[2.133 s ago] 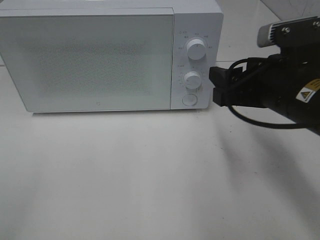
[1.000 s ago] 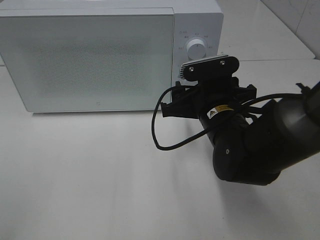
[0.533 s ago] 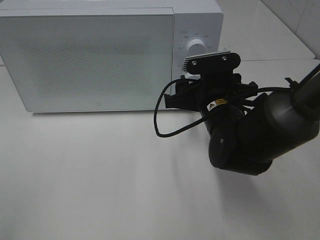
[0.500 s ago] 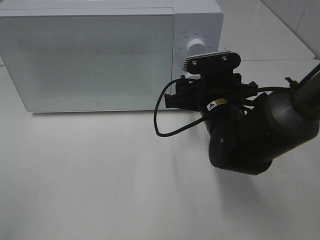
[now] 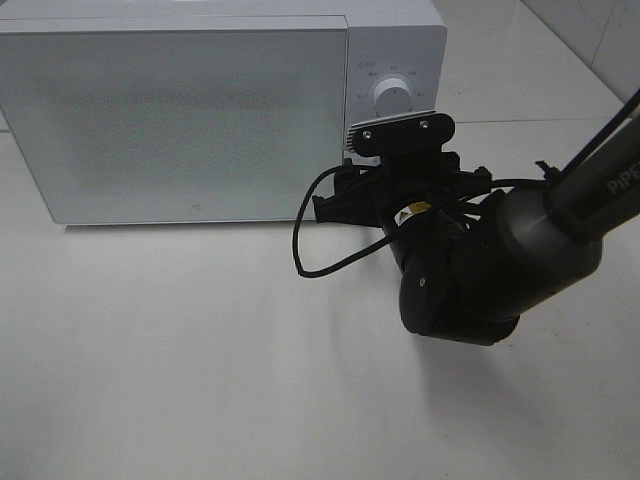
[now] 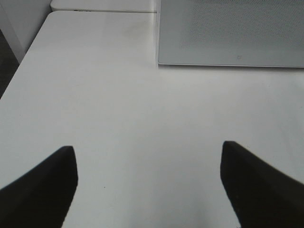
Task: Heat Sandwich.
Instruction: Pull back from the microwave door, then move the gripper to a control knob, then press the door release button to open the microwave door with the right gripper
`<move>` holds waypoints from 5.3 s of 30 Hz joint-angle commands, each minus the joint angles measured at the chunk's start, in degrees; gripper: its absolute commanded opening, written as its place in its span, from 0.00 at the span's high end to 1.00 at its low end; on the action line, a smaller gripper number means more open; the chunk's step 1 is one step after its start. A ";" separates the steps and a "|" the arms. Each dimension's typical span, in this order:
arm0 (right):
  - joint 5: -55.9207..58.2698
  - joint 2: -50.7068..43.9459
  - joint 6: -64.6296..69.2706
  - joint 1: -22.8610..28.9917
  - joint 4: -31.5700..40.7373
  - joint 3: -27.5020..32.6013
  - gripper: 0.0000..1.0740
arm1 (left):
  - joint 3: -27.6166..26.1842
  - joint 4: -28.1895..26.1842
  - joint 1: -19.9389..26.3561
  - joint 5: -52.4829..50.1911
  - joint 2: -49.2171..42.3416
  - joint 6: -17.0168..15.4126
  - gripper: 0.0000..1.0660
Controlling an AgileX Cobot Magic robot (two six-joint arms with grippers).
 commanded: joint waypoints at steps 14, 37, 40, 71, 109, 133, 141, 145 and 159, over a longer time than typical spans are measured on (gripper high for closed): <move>0.74 3.50 -0.57 -0.06 -0.80 -4.81 0.36 | 0.17 -0.06 0.11 -0.80 -1.38 -0.34 0.27; 1.95 4.93 -0.46 -0.06 0.74 -7.62 1.00 | 0.17 -0.06 0.11 -0.80 -1.38 -0.34 0.27; 1.95 4.93 -0.29 -0.06 0.74 -7.62 1.00 | 0.17 -0.06 0.11 -0.80 -1.38 -0.34 0.27; 1.26 4.70 62.22 -0.06 -4.35 -7.56 1.00 | 0.17 -0.06 0.11 -0.80 -1.38 -0.34 0.27; -5.56 4.64 56.49 0.11 -7.28 -7.51 0.48 | 0.17 -0.06 0.11 -0.80 -1.38 -0.34 0.27; 5.39 -10.49 37.93 0.11 -10.03 6.82 0.45 | 0.17 -0.06 0.11 -0.80 -1.38 -0.34 0.27; 13.01 -17.76 29.39 0.11 -12.09 10.77 0.45 | 0.17 -0.06 0.11 -0.80 -1.38 -0.34 0.27; 19.02 -21.83 23.26 0.11 -12.03 12.03 0.45 | 0.17 -0.06 0.11 -0.80 -1.38 -0.34 0.27; 41.37 -34.15 3.27 0.11 -11.75 12.38 0.45 | 0.17 -0.06 0.11 -0.80 -1.38 -0.34 0.27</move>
